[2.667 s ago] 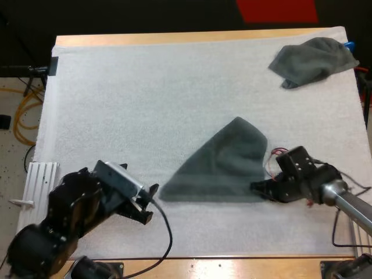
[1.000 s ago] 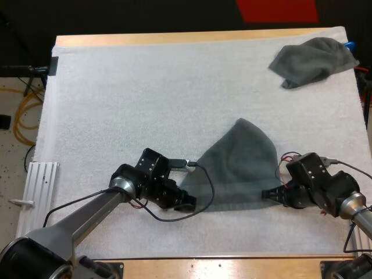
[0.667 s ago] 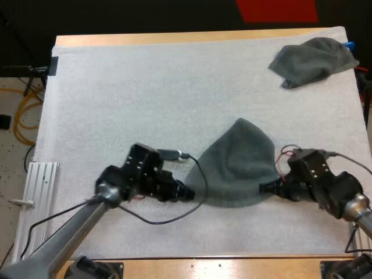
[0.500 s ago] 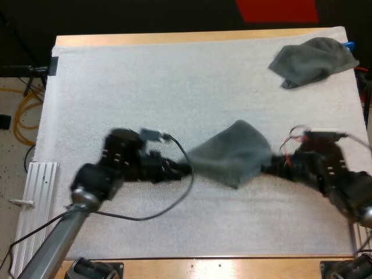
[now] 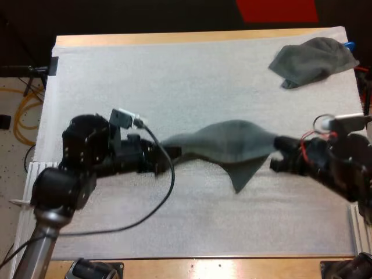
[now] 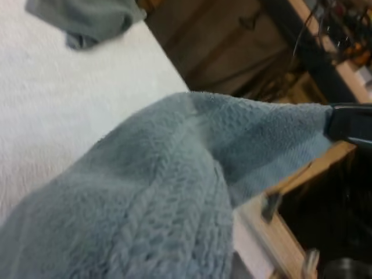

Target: Pick towel from pile fold and stack

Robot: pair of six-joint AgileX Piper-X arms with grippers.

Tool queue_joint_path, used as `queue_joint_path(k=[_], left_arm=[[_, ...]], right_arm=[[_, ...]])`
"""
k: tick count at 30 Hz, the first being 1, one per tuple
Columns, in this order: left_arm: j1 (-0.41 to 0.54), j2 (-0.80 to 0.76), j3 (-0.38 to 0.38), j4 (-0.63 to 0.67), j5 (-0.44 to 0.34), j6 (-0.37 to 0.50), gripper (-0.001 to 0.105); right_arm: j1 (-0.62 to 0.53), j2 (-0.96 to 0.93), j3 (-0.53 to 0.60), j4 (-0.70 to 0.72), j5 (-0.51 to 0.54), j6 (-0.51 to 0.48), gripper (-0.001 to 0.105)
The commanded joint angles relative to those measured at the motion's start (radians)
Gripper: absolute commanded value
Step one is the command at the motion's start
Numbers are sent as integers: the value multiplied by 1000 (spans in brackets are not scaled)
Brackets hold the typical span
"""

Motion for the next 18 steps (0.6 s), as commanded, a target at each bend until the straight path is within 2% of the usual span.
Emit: queue_joint_path(k=[1,5,9,12,15,17,18], left_arm=[[-11,-24,-9,43,-13,17,0],[-40,-87,-9,173,-64,59,0],[-44,-121,-9,252,-66,62,0],[-44,-127,4,293,-83,108,0],[-44,-117,57,292,-204,149,0],[-44,-95,122,238,-307,176,0],[-44,-87,142,209,-335,189,0]], right_arm=[[21,-16,-16,38,13,5,0],[129,-38,-37,130,32,100,0],[208,-44,-52,222,37,174,0],[263,-44,-54,288,58,223,0],[283,-11,-41,342,90,224,0],[272,35,-7,342,150,220,0],[265,45,6,335,163,215,0]])
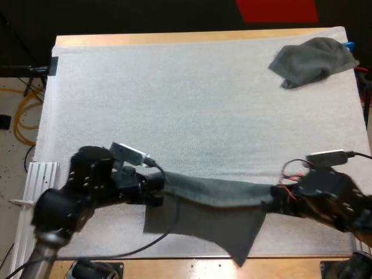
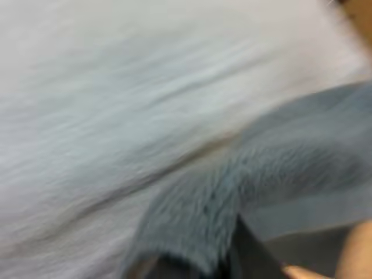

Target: Pick towel from pile fold and stack

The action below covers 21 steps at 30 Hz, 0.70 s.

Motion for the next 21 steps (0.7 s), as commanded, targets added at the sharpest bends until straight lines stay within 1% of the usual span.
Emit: queue_joint_path(k=[1,2,3,5,6,8,9,11,12,13,14,16,19,21], left_arm=[[-5,21,30,-73,-68,17,0],[-5,43,64,-151,-86,19,0],[-5,58,75,-194,-89,21,0],[-5,122,121,-337,-89,24,0],[-5,143,130,-371,-91,20,0],[7,229,135,-442,-121,12,0],[14,253,135,-461,-128,12,0],[47,344,135,-542,-133,12,0],[54,360,135,-558,-132,12,0],[73,402,135,-604,-132,12,0],[92,442,135,-649,-132,12,0],[115,493,135,-702,-113,12,0],[148,577,135,-779,-81,-15,0],[161,618,133,-814,-60,-21,0]], right_arm=[[-14,34,23,-15,42,-13,0],[-41,76,54,-62,46,-14,0],[-59,99,69,-94,44,-13,0],[-131,184,110,-217,34,-47,0],[-154,216,117,-265,34,-61,0],[-235,301,121,-387,9,-107,0],[-258,317,121,-413,-3,-119,0],[-342,401,121,-544,-112,-138,0],[-356,421,121,-574,-151,-138,0],[-388,460,121,-621,-207,-138,0],[-414,491,121,-654,-242,-138,0],[-442,543,121,-706,-285,-138,0],[-481,610,120,-783,-349,-136,0],[-495,644,120,-820,-360,-131,0]])
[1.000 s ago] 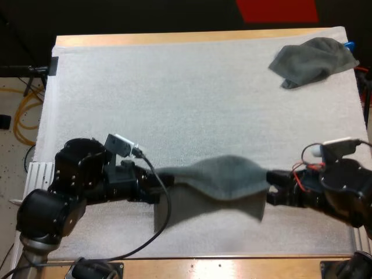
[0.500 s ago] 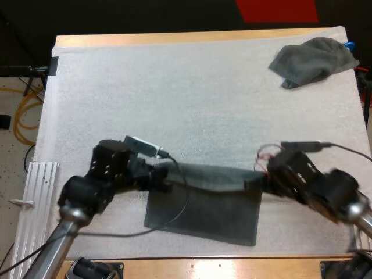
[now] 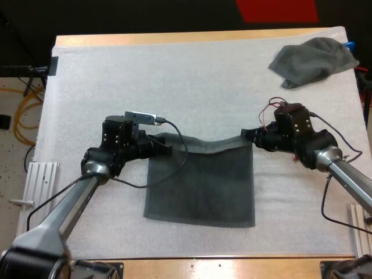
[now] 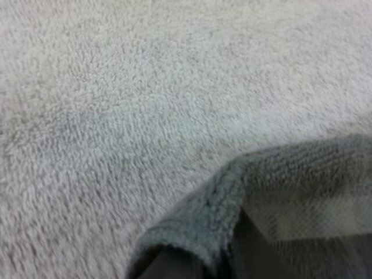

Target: Pick towel from pile fold and stack

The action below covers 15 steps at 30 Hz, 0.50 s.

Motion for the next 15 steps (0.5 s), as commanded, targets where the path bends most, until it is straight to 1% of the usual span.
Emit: queue_joint_path(k=[1,5,7,9,10,12,13,14,15], left_arm=[[6,15,-7,-47,11,-17,0],[31,68,-8,-118,32,-25,0],[40,76,-14,-126,35,-32,0],[49,77,-18,-129,42,-31,1],[54,77,-19,-140,58,-31,3],[62,77,-19,-162,84,-31,9],[65,77,-21,-168,90,-35,15],[66,77,-27,-171,98,-35,23],[66,77,-30,-171,101,-35,27]], right_arm=[[-8,10,-7,-38,-19,2,0],[-16,58,-7,-92,-26,7,0],[-15,68,-7,-109,-26,7,0],[-15,77,-7,-132,-26,27,1],[-15,81,-7,-153,-26,45,4],[-15,82,-7,-185,-29,53,15],[-15,84,-7,-218,-49,53,23],[-19,86,-7,-253,-79,65,33],[-19,88,-7,-266,-87,74,37]])
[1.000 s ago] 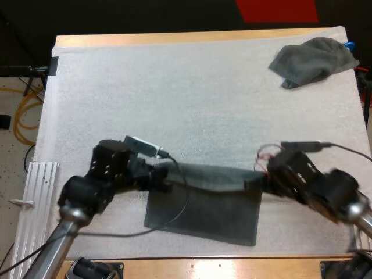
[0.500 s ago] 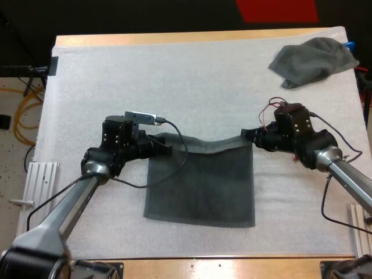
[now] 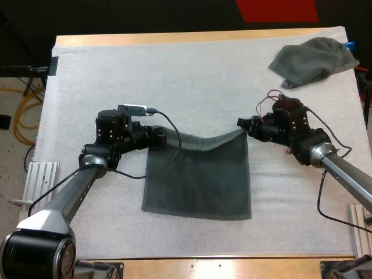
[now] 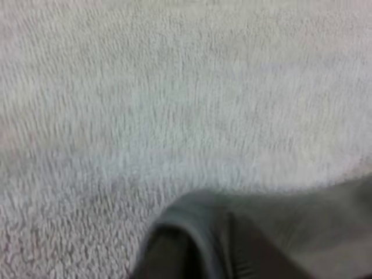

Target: Pick towel from pile fold and stack

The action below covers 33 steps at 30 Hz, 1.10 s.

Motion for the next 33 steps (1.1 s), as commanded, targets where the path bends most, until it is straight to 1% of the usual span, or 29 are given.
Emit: queue_joint_path(k=[1,2,4,6,8,10,12,14,16,18,19,20,21,24,25,26,27,28,29,30,31,32,33], left_arm=[[1,-6,-16,-18,17,-10,36],[1,-6,-27,-18,27,-10,44],[1,-6,-50,-18,57,-10,50],[1,-6,-77,-15,97,-10,50],[1,-6,-118,-7,146,-10,50],[1,-15,-143,6,153,-10,50],[1,-31,-162,6,150,-10,50],[1,-62,-175,6,127,-8,50],[1,-99,-176,6,116,3,50],[1,-138,-176,14,110,21,50],[1,-170,-176,29,110,44,50],[1,-205,-176,55,104,71,50],[1,-224,-176,71,101,85,50],[1,-324,-176,180,97,165,50],[1,-359,-176,223,97,190,52],[1,-398,-176,277,97,211,56],[1,-411,-176,296,95,219,58],[1,-449,-176,356,55,217,61],[1,-487,-176,423,4,223,61],[1,-505,-176,458,-17,230,61],[1,-542,-176,528,-44,234,61],[1,-573,-176,582,-54,234,61],[1,-591,-176,610,-53,234,61]], right_arm=[[-9,2,-8,-49,-36,13,46],[-9,2,-8,-92,-43,22,54],[-12,2,-8,-157,-42,23,57],[-12,-2,-10,-210,-42,23,57],[-12,-11,-27,-214,-42,23,57],[-12,-29,-41,-196,-37,20,57],[-12,-54,-50,-171,-27,-20,57],[-12,-93,-53,-148,-14,-95,57],[-12,-131,-53,-118,6,-147,57],[-12,-177,-53,-72,36,-197,57],[-12,-209,-53,-44,57,-216,57],[-12,-244,-53,1,77,-234,57],[-12,-256,-53,16,84,-243,57],[-12,-347,-53,119,95,-263,57],[-12,-386,-53,160,94,-262,57],[-12,-419,-53,195,92,-262,57],[-12,-438,-53,218,90,-267,57],[-12,-472,-53,255,89,-274,57],[-12,-512,-53,304,89,-278,57],[-12,-532,-53,331,89,-278,57],[-8,-572,-53,389,89,-278,57],[-1,-608,-53,452,89,-278,57],[3,-627,-53,485,89,-278,57]])
